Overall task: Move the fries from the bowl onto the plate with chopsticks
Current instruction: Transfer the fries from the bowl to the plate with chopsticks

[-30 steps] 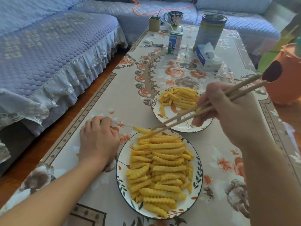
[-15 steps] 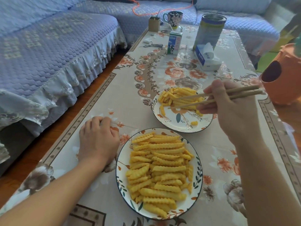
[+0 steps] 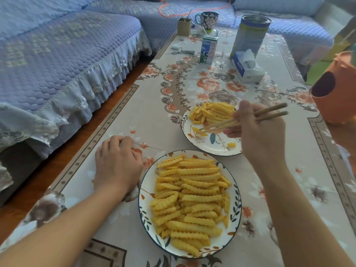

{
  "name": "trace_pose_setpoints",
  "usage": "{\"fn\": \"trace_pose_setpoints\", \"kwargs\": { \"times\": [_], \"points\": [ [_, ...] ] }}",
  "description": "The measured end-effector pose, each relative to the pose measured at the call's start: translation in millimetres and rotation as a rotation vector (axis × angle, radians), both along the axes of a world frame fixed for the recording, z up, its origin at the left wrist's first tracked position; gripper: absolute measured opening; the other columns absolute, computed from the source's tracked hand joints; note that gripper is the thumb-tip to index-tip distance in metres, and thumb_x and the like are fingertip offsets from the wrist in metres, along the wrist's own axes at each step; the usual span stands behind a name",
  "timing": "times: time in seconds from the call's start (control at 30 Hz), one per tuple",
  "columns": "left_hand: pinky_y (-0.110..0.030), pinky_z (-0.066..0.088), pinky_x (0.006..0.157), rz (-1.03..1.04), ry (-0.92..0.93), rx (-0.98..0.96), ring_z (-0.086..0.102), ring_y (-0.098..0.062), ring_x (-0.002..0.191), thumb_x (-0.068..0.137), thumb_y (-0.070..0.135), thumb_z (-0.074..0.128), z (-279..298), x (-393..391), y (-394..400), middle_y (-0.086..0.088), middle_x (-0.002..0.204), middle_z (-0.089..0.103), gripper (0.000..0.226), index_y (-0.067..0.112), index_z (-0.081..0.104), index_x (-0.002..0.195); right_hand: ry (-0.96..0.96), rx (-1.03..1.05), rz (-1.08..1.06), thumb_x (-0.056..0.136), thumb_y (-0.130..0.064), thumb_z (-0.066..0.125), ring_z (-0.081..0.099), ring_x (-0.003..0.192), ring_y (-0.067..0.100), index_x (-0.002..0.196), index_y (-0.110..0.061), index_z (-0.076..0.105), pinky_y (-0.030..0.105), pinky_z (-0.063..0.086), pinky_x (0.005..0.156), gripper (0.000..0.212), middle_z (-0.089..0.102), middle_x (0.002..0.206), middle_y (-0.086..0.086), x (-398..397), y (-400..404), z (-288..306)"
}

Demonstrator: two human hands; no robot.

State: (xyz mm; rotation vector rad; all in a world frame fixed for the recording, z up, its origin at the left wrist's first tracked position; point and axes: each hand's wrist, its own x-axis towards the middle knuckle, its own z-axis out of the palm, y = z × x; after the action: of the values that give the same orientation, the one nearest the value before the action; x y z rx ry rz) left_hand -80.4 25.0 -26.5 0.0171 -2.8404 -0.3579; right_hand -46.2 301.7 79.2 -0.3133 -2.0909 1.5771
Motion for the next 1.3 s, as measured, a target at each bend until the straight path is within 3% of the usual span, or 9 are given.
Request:
{"fn": "trace_pose_setpoints", "kwargs": {
  "times": [0.17, 0.27, 0.47, 0.57, 0.67, 0.87, 1.03, 1.17, 1.3],
  "points": [
    [-0.051, 0.045, 0.093, 0.001, -0.001, 0.006, 0.052, -0.035, 0.106, 0.084, 0.028, 0.040, 1, 1, 1, -0.013, 0.114, 0.059, 0.040, 0.013, 0.064, 0.112, 0.010, -0.232, 0.263, 0.098, -0.037, 0.054, 0.069, 0.049, 0.033, 0.076, -0.004, 0.067, 0.038, 0.060, 0.050, 0.041, 0.068, 0.056, 0.014, 18, 6, 39],
    [-0.050, 0.044, 0.094, 0.006, -0.015, 0.000, 0.051, -0.034, 0.106, 0.087, 0.025, 0.045, 1, 1, 0, -0.013, 0.114, 0.059, 0.034, 0.013, 0.064, 0.113, -0.020, -0.200, 0.420, 0.091, -0.038, 0.055, 0.068, 0.047, 0.035, 0.070, -0.007, 0.070, 0.038, 0.059, 0.048, 0.040, 0.066, 0.055, 0.016, 25, -4, 45],
    [-0.051, 0.044, 0.095, -0.002, -0.029, -0.009, 0.051, -0.033, 0.108, 0.088, 0.023, 0.048, 1, 1, 0, -0.012, 0.116, 0.058, 0.032, 0.014, 0.062, 0.115, -0.102, -0.113, 0.492, 0.087, -0.041, 0.056, 0.070, 0.050, 0.031, 0.082, 0.005, 0.066, 0.041, 0.062, 0.053, 0.047, 0.065, 0.060, 0.023, 24, -16, 36],
    [-0.050, 0.044, 0.096, -0.001, -0.035, -0.006, 0.050, -0.032, 0.109, 0.089, 0.023, 0.048, 2, 1, -1, -0.012, 0.117, 0.058, 0.032, 0.014, 0.062, 0.116, -0.087, -0.124, 0.452, 0.089, -0.040, 0.056, 0.070, 0.051, 0.033, 0.081, 0.002, 0.068, 0.038, 0.062, 0.052, 0.045, 0.066, 0.059, 0.021, 23, -10, 37],
    [-0.050, 0.043, 0.095, 0.002, -0.024, -0.015, 0.051, -0.033, 0.109, 0.089, 0.020, 0.053, 0, 0, -1, -0.012, 0.117, 0.059, 0.030, 0.014, 0.063, 0.116, -0.014, -0.141, 0.284, 0.098, -0.036, 0.056, 0.069, 0.051, 0.033, 0.079, -0.004, 0.069, 0.037, 0.061, 0.051, 0.039, 0.067, 0.059, 0.016, 20, 0, 37],
    [-0.050, 0.042, 0.094, 0.020, -0.009, -0.013, 0.051, -0.035, 0.108, 0.087, 0.017, 0.059, -2, -1, 0, -0.013, 0.116, 0.060, 0.026, 0.013, 0.065, 0.111, 0.001, 0.183, -0.120, 0.105, -0.042, 0.052, 0.070, 0.048, 0.019, 0.076, -0.021, 0.068, 0.041, 0.062, 0.056, 0.039, 0.068, 0.055, 0.006, 18, 30, 37],
    [-0.050, 0.043, 0.093, 0.013, 0.001, -0.023, 0.051, -0.035, 0.107, 0.087, 0.020, 0.053, -1, -1, 0, -0.013, 0.115, 0.059, 0.027, 0.014, 0.064, 0.111, -0.060, 0.239, -0.197, 0.106, -0.046, 0.048, 0.067, 0.044, 0.017, 0.074, -0.019, 0.067, 0.038, 0.062, 0.053, 0.046, 0.066, 0.056, 0.009, 23, 41, 42],
    [-0.050, 0.044, 0.092, 0.013, 0.006, -0.012, 0.051, -0.035, 0.106, 0.085, 0.025, 0.044, 0, 1, 1, -0.013, 0.113, 0.059, 0.033, 0.014, 0.064, 0.109, -0.118, 0.313, -0.188, 0.106, -0.043, 0.048, 0.066, 0.042, 0.013, 0.076, -0.016, 0.069, 0.025, 0.059, 0.049, 0.045, 0.067, 0.056, 0.008, 22, 43, 41],
    [-0.051, 0.043, 0.093, 0.017, -0.004, -0.016, 0.052, -0.036, 0.107, 0.087, 0.018, 0.056, -1, -1, 1, -0.014, 0.114, 0.059, 0.026, 0.012, 0.065, 0.111, -0.148, 0.293, -0.157, 0.105, -0.045, 0.048, 0.067, 0.044, 0.014, 0.075, -0.017, 0.068, 0.027, 0.059, 0.051, 0.046, 0.068, 0.057, 0.007, 19, 42, 36]
  ]
}}
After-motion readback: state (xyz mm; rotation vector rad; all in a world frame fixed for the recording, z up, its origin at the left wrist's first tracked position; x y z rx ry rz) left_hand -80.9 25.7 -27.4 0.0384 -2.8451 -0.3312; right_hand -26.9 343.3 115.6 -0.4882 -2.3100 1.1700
